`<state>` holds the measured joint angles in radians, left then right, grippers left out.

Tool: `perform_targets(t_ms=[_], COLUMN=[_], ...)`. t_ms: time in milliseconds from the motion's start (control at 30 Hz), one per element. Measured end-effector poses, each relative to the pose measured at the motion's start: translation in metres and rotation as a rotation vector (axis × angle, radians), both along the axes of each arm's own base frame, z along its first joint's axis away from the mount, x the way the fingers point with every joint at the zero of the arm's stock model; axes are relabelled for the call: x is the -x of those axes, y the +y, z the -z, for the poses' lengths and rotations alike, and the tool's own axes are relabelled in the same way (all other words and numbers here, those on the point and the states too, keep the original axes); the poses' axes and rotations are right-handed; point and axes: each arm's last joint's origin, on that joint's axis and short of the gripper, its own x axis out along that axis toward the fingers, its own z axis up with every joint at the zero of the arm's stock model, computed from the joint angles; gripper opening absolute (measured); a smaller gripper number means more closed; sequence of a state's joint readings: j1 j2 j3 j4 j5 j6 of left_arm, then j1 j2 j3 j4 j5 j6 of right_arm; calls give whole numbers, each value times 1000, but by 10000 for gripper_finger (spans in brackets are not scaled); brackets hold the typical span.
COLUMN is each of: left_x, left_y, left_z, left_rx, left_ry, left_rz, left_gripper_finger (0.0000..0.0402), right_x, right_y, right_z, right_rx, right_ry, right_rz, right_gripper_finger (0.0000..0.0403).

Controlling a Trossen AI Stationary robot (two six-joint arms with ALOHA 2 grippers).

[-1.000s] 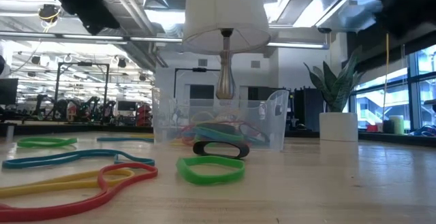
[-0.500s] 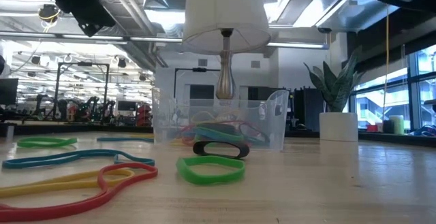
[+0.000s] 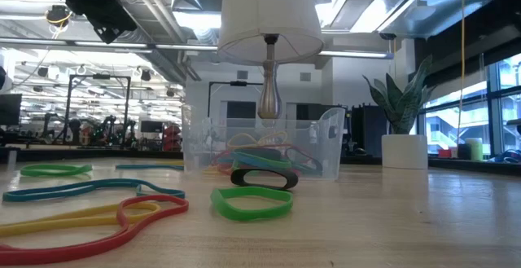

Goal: Pick and place rubber bands into bin
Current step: Put the green rubber band into the container

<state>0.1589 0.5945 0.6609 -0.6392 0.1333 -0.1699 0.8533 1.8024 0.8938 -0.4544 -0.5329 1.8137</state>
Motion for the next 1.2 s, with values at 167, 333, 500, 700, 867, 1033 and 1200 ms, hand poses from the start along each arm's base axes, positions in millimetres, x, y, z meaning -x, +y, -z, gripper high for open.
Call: perform_targets(t_ms=[167,333,500,700,867,1033,1200], left_x=[0,0,0,-1,-3,-5,-5], left_y=[0,0,0,0,1,1,1], left_z=[0,0,0,-1,-3,-5,-5], left_rx=[0,1,0,-25,-32,-36,-38], left_ry=[0,-1,-1,-15,-38,-60,-67], left_rz=[0,1,1,12,9,7,7], left_gripper_finger=[5,5,6,5,3,2,3], right_x=[2,-2,-8,-27,-54,-91,-128], right_y=[5,1,-6,-13,-34,-66,-112], right_z=[14,6,-15,-59,-101,-133,-158], right_rx=[-15,18,182,405,610,726,761], right_ry=[114,71,-22,-198,-338,-489,-578], right_rz=[11,35,83,145,164,148,82], right_gripper_finger=[49,11,4,2,1,1,0])
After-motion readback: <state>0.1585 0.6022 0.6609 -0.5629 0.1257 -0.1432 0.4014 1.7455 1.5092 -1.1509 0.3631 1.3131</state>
